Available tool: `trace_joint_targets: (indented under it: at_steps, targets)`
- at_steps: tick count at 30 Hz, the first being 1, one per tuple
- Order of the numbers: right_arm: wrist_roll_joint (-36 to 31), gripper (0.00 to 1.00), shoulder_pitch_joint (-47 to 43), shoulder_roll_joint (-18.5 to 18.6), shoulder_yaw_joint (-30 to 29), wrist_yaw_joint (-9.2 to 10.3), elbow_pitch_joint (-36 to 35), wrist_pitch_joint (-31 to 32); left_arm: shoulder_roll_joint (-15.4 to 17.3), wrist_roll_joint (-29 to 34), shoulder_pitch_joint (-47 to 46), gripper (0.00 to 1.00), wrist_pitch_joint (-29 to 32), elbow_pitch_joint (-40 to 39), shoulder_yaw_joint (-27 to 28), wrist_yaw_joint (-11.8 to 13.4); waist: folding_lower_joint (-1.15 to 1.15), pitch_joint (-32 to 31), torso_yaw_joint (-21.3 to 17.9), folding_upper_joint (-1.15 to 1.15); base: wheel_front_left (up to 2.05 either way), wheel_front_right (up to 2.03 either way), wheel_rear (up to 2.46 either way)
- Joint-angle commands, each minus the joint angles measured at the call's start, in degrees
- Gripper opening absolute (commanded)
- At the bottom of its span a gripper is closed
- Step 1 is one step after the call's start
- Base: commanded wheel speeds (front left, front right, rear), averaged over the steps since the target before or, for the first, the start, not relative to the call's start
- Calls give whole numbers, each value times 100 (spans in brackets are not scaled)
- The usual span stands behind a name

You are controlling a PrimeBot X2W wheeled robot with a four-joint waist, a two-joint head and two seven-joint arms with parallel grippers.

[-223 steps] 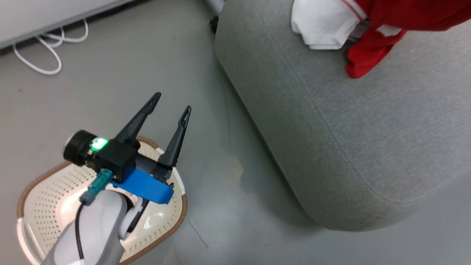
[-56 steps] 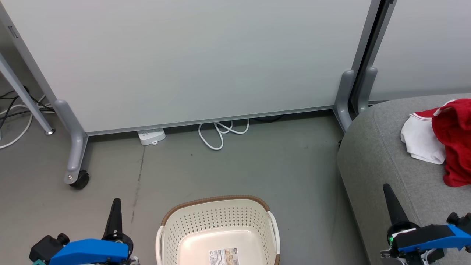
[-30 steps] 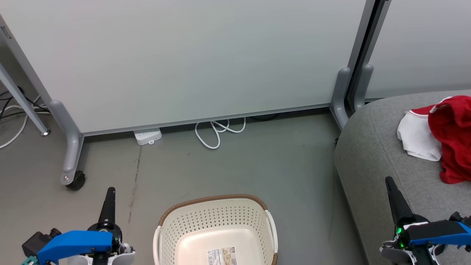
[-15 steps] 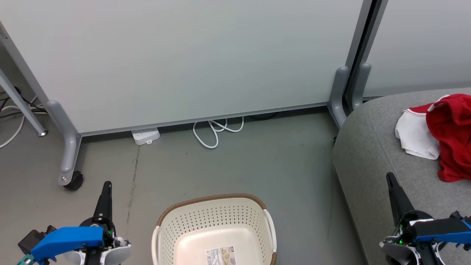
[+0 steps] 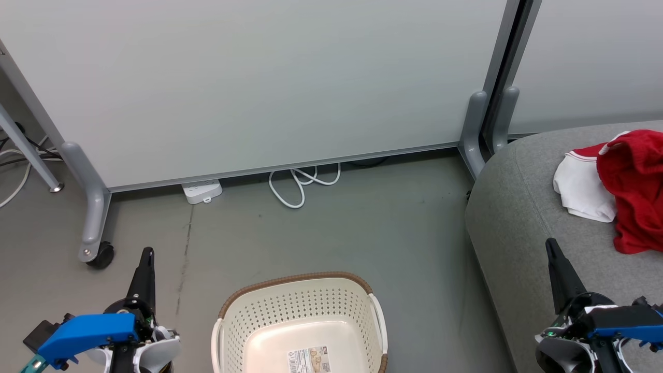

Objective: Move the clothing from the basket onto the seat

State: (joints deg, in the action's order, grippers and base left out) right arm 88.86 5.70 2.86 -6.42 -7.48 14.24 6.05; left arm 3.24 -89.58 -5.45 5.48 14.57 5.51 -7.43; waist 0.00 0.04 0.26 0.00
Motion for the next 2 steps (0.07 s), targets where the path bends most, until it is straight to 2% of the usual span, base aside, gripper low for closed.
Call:
trace_joint_targets:
  at_steps: [1,2]
  targets:
    - [117,0,73,4,-15,-2,-22,34,-7,-89,-89,0,34,-40,52,-9,0,2,-4,0,0,0,0]
    - [155,0,77,4,-15,-2,-22,41,-9,-124,-90,0,49,-43,60,-10,0,3,-7,0,0,0,0]
